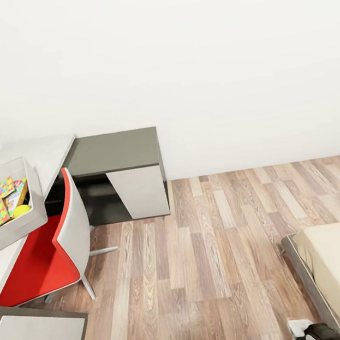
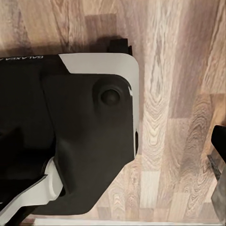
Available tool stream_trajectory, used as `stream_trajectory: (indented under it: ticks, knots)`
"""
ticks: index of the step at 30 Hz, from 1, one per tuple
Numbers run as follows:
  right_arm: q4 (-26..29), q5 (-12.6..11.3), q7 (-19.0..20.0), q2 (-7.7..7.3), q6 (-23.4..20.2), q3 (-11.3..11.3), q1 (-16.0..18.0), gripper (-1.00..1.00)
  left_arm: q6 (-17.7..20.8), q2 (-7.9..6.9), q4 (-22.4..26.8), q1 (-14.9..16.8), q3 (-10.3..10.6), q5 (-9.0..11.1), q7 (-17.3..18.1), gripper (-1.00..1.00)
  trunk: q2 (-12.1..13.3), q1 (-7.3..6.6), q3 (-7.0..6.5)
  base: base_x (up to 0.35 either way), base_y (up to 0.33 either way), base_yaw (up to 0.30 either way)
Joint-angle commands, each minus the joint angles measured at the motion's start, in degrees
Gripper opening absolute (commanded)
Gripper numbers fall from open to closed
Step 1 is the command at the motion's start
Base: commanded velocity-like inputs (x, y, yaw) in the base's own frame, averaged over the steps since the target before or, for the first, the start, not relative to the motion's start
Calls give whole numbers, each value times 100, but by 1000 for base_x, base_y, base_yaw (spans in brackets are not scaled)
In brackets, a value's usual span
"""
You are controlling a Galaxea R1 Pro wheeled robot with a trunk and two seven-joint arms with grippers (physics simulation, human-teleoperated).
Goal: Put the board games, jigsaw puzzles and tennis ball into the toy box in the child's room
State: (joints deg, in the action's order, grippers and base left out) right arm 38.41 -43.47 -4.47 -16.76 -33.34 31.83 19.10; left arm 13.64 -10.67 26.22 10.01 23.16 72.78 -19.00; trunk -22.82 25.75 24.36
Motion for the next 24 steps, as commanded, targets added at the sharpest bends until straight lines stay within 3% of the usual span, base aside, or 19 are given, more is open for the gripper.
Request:
stream_trajectory:
  ticks: [1, 6, 11, 15, 24]
  knots:
    - [-55, -51, -45, 28, -4, 38, -21, 100, 0, 2, -54, 2, 43, 32, -43, 100, -10, 4, -1, 0, 0, 0]
    - [-470, 31, -39, 255, 31, 47, -221, 100, -24, 43, -492, -1, 75, 12, -40, 100, -10, 4, -47, 0, 0, -8]
    - [-791, 304, -27, 406, 207, 50, -470, 100, -33, 75, -1047, -74, 87, 17, -37, 100, -10, 4, -93, 0, 0, -43]
    - [-902, 454, -17, 442, 301, 48, -555, 100, -32, 85, -1414, -256, 90, 30, -35, 100, -10, 4, -130, 0, 0, -58]
    - [-1020, 550, -4, 453, 439, 44, -831, 100, -35, 90, -1653, -682, 92, 28, -34, 100, -10, 4, -214, 0, 0, -70]
